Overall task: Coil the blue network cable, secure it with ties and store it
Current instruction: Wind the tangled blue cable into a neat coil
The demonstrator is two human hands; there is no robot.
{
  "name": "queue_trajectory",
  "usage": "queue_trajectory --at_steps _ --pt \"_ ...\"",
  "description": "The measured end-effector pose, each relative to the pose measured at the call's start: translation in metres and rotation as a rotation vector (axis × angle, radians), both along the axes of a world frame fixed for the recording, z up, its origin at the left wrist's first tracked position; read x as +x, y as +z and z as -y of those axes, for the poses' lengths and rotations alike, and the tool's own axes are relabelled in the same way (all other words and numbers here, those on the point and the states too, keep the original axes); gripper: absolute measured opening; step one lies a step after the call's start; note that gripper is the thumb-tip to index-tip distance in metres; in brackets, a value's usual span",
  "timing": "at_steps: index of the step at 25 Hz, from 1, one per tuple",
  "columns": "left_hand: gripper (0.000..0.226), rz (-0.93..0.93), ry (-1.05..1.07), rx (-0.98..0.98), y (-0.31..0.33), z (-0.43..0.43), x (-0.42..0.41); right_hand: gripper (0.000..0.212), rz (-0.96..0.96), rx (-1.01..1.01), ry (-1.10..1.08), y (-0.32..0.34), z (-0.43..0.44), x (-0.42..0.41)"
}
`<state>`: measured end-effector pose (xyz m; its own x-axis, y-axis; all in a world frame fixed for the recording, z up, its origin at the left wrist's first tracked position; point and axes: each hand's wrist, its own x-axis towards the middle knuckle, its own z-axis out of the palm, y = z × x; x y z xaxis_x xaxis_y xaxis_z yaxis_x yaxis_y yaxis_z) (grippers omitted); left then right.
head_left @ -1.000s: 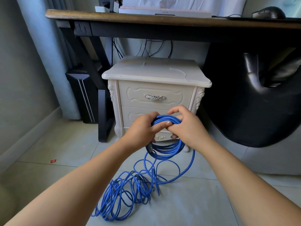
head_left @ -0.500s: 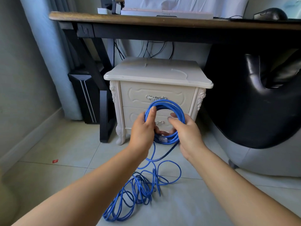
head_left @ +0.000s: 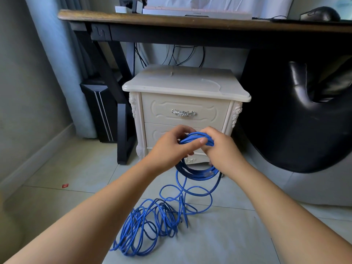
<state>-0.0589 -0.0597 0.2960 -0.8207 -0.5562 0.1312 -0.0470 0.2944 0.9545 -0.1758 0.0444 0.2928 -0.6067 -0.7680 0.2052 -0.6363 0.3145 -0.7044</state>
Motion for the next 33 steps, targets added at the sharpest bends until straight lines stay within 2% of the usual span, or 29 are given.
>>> queue_trajectory --at_steps 3,5,6,8,10,11,13,17,19,21,24,26,30,33 --pt "0.031 0.108 0.038 -0.176 -0.004 0.000 -0.002 0.017 -0.076 -0.013 0.022 0.003 0.002 0.005" --pt "0.030 0.063 0.053 -0.133 -0.005 0.000 -0.004 0.022 0.012 -0.092 0.012 0.004 0.002 0.006" --pt "0.031 0.034 0.073 -0.107 -0.005 0.000 -0.005 0.025 0.125 -0.138 0.013 0.004 0.001 0.006" --pt "0.032 -0.032 0.150 -0.010 -0.006 0.003 -0.008 0.027 0.472 -0.241 0.059 0.004 0.000 0.004" --pt "0.030 -0.113 0.274 0.184 -0.007 0.011 -0.010 0.026 0.836 -0.305 0.117 0.004 -0.003 0.000" --pt "0.032 -0.145 0.335 0.276 -0.007 0.016 -0.011 0.031 0.964 -0.300 0.142 0.003 -0.004 -0.002" --pt "0.037 -0.186 0.425 0.414 -0.009 0.023 -0.010 0.043 1.075 -0.266 0.190 -0.002 -0.006 0.001" --pt "0.042 -0.213 0.500 0.557 -0.008 0.012 -0.011 0.046 1.094 -0.378 0.169 -0.013 0.005 0.028" --pt "0.045 -0.226 0.476 0.599 -0.009 0.003 -0.013 0.036 1.102 -0.515 0.051 -0.016 0.013 0.031" --pt "0.047 -0.213 0.428 0.596 -0.014 -0.005 -0.015 0.024 1.055 -0.571 -0.095 -0.019 0.017 0.028" --pt "0.050 -0.118 0.336 0.472 -0.022 -0.010 -0.014 0.021 0.821 -0.525 -0.261 -0.024 0.018 0.017" --pt "0.051 -0.071 0.246 0.415 -0.021 -0.009 -0.009 0.023 0.676 -0.512 -0.295 -0.023 0.017 0.011" --pt "0.043 -0.095 0.090 0.350 -0.010 0.003 0.002 0.030 0.562 -0.448 -0.230 -0.013 0.010 0.003" --pt "0.045 -0.057 0.054 0.171 -0.005 0.008 0.004 0.029 0.402 -0.297 -0.158 -0.006 0.003 0.001"
